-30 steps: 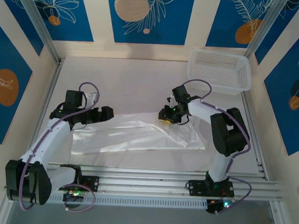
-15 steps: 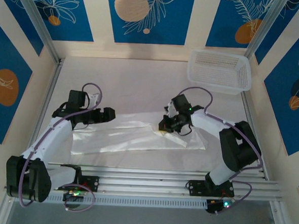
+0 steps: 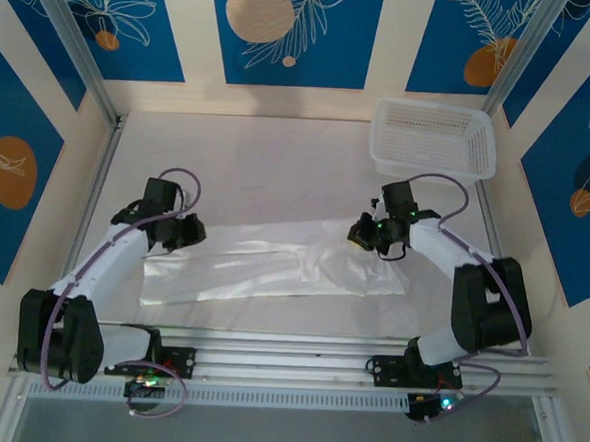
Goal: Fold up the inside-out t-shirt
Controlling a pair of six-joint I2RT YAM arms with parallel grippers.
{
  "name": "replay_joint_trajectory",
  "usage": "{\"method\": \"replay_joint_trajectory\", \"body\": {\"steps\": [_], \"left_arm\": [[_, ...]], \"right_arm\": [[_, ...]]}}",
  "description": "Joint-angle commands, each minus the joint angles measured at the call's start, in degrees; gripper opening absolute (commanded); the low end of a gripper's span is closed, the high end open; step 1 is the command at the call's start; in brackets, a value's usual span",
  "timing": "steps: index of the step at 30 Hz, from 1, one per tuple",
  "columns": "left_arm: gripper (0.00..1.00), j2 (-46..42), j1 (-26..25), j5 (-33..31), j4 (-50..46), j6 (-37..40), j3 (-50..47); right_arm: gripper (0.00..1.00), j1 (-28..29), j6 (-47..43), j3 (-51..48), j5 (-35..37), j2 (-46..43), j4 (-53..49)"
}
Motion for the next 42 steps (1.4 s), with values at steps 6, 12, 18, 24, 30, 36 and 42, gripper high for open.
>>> {"method": "replay_joint_trajectory", "body": {"steps": [6, 12, 18, 24, 30, 36, 42], "left_arm": [[0.00, 10.1, -0.5, -14.0, -4.9, -11.3, 5.4], [0.00, 19.2, -0.6, -14.8, -2.5, -14.6, 7.5], [0.00, 29.2, -0.6, -14.6, 0.5, -15.9, 12.0], [0.00, 42.7, -0.6, -12.5, 1.2, -17.7, 25.0], [0.00, 58.7, -0.9, -12.2, -2.3, -18.4, 48.9], [0.00, 70.2, -0.3, -13.8, -6.0, -19.2, 70.8], [0.00, 77.2, 0.1, -12.2, -4.7, -19.1, 83.1]], "right_arm": [[0.00, 0.0, 0.3, 2.4, 2.9, 8.6, -3.9], [0.00, 0.6, 0.3, 2.8, 5.5, 9.3, -5.1], [0.00, 1.8, 2.5, 3.6, 4.9, 11.5, -5.1], [0.00, 4.8, 10.4, 1.8, 1.1, 13.1, -2.5], [0.00, 11.7, 27.8, 1.9, -5.4, 15.7, 2.3], [0.00, 22.8, 36.7, 8.9, -9.6, 20.1, 6.6], [0.00, 28.9, 26.2, 26.4, -23.3, 35.7, 5.1]]}}
